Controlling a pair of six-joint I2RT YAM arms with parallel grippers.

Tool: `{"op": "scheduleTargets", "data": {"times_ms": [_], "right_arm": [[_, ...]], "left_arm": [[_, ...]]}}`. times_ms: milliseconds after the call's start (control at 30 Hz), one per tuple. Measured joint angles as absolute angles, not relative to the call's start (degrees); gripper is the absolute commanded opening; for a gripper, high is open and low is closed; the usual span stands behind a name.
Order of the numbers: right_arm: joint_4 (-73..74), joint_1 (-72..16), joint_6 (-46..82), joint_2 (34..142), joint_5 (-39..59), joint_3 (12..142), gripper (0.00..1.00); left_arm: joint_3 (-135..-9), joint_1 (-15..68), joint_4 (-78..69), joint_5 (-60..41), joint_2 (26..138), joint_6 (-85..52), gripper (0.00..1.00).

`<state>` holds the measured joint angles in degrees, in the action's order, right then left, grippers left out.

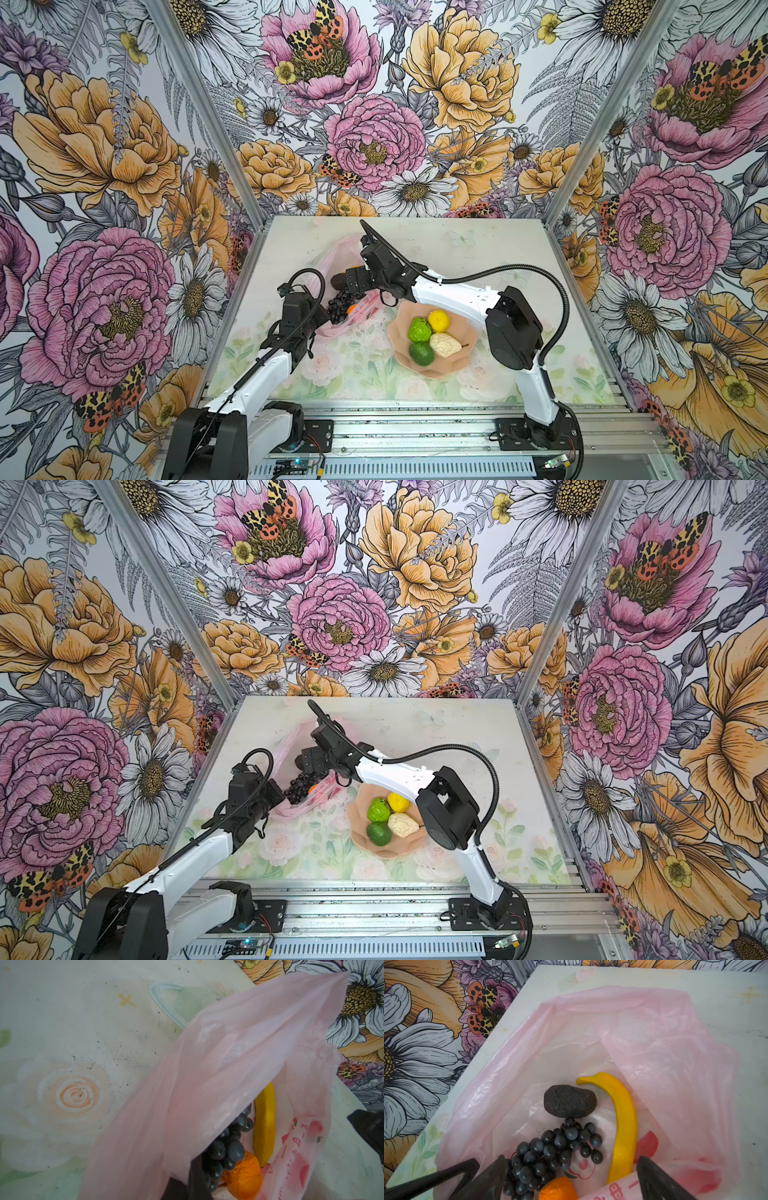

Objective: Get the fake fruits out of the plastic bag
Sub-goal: 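Move the right gripper back into the bag toward the dark brown fruit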

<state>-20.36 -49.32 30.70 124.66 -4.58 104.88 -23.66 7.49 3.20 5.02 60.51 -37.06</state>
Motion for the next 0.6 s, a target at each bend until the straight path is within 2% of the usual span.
{"op": "scheduleTargets", "data": {"times_ms": [333,600], "right_arm": [[-20.49,-49.34,30.79,138.52,-3.29,119.28,0.99],[-20.58,-49.6,30.35,144.53,-3.49,125.49,0.99]], "left_arm": [[-23.66,7.31,3.2,4.27,60.29,-37.19,0.0],[-23.64,7.25,3.16,3.25,60.07,-37.21,0.0]]}}
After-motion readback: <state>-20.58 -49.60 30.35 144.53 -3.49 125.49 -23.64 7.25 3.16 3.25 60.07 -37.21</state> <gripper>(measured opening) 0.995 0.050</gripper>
